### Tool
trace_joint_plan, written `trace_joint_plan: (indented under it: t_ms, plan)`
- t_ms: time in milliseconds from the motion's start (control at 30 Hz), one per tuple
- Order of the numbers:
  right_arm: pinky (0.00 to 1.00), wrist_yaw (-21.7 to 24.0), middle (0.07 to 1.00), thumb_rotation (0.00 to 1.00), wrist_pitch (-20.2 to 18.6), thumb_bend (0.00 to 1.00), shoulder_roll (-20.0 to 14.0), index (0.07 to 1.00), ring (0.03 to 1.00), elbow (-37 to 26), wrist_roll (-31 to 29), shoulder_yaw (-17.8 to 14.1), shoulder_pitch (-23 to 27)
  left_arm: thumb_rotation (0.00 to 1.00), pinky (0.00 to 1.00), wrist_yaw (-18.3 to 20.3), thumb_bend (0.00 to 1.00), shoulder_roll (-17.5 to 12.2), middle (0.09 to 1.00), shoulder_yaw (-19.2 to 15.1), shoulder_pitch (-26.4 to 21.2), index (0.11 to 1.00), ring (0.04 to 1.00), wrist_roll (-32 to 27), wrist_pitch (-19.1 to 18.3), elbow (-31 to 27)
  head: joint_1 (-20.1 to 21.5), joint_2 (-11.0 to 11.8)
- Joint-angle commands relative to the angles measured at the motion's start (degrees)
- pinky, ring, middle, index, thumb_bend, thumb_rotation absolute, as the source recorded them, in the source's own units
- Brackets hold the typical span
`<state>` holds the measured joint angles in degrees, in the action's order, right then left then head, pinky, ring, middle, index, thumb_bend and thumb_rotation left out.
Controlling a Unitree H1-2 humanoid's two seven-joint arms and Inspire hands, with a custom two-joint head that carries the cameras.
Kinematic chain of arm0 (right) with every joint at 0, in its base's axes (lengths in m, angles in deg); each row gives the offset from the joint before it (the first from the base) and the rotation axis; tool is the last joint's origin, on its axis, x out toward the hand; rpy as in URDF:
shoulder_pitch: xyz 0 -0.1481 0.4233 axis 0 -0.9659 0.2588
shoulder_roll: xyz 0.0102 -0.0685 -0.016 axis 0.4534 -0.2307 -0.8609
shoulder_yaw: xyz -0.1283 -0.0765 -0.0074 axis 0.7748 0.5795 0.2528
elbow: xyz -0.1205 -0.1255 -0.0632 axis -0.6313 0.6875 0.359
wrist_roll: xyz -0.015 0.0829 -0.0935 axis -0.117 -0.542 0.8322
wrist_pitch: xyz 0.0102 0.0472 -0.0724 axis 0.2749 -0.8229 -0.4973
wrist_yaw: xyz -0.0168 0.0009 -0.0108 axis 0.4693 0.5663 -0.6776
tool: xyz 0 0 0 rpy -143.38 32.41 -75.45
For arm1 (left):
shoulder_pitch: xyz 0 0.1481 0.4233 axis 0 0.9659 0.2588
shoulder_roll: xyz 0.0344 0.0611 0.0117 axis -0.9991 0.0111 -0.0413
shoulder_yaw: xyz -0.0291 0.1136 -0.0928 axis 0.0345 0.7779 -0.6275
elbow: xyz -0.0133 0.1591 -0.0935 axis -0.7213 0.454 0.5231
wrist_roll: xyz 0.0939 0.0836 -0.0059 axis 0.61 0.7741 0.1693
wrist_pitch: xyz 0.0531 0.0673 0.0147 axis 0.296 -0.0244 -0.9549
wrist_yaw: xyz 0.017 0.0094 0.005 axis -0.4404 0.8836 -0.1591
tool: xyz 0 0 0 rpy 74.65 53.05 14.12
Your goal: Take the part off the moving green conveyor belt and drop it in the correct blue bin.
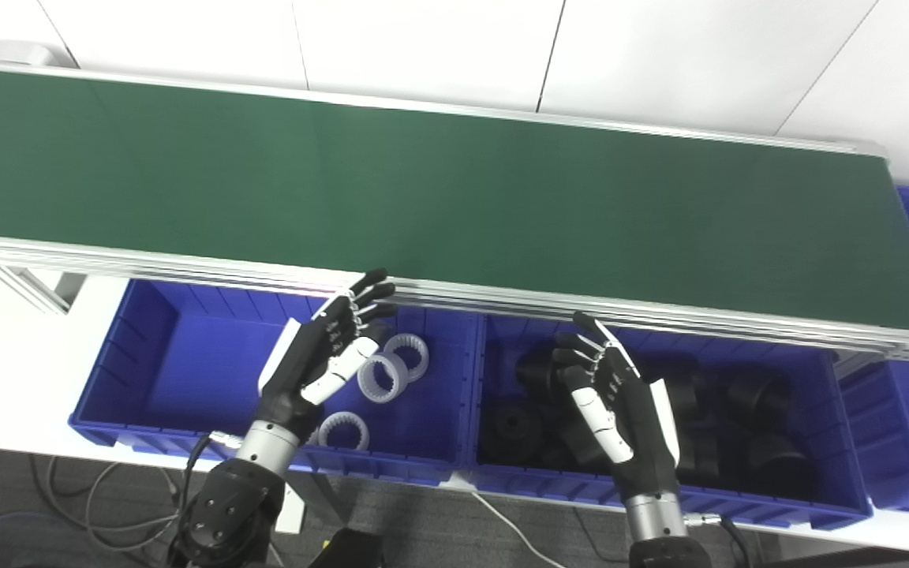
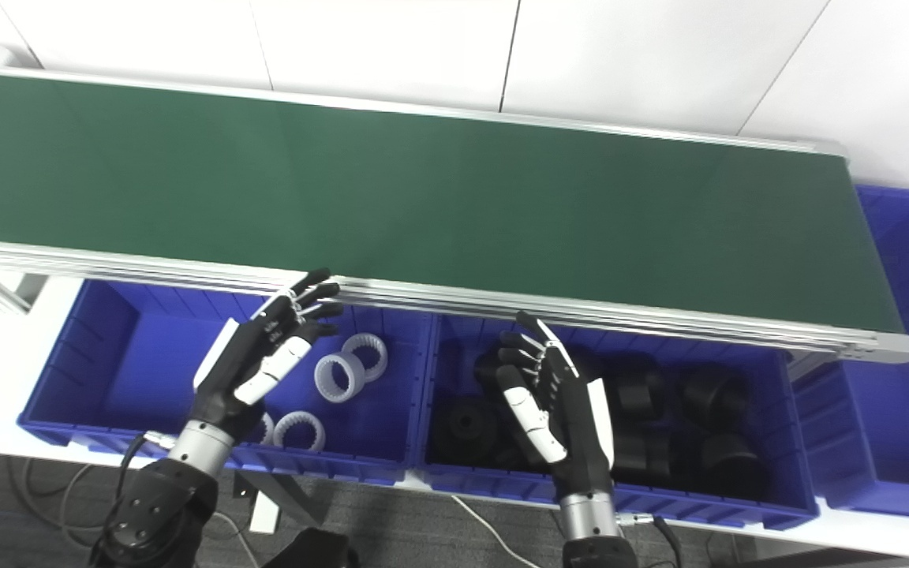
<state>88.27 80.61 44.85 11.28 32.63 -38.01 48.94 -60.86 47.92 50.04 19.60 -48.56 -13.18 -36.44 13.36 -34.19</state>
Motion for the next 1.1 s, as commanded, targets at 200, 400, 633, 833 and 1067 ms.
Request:
trace_joint_plan:
  t_ms: [200,400,633,833,1067]
  plan:
    - [0.66,-1.8,0.790,0.72,4.2,0.59,1.3,0.879,0.742,1.2,1.7,1.3,1.9,0.49,0.76,1.7,0.49,-1.0,0.856,-1.8,-1.3,0.870,0.810,-2.8,5.6,2.0,2.5,0.6]
    - [0.67,-2.3,0.793,0.74,4.5,0.60,1.6,0.884,0.745,2.3,1.9,1.6,2.3,0.42,0.75,2.0,0.53,-1.3,0.837,-2.0,-1.9,0.836,0.793,-2.2,7.5,3.4,2.7,0.8]
    - [0.67,-2.9,0.792,0.72,6.2,0.58,1.8,0.885,0.740,4.4,2.0,1.9,2.9,0.46,0.74,2.9,0.58,-2.2,0.835,-2.0,-2.2,0.833,0.788,-2.3,9.4,5.4,5.3,3.2]
    - [0.67,-3.4,0.788,0.74,7.0,0.61,2.1,0.882,0.737,6.5,2.1,1.9,3.5,0.47,0.75,3.5,0.55,-2.4,0.838,-1.8,-2.9,0.845,0.797,-2.1,10.8,8.1,4.4,5.1]
    - [0.68,-3.5,0.793,0.74,8.8,0.61,1.5,0.886,0.747,8.5,1.5,1.8,3.7,0.44,0.72,3.4,0.55,-2.0,0.815,-1.4,-3.8,0.828,0.772,-0.4,13.1,10.9,1.7,8.1]
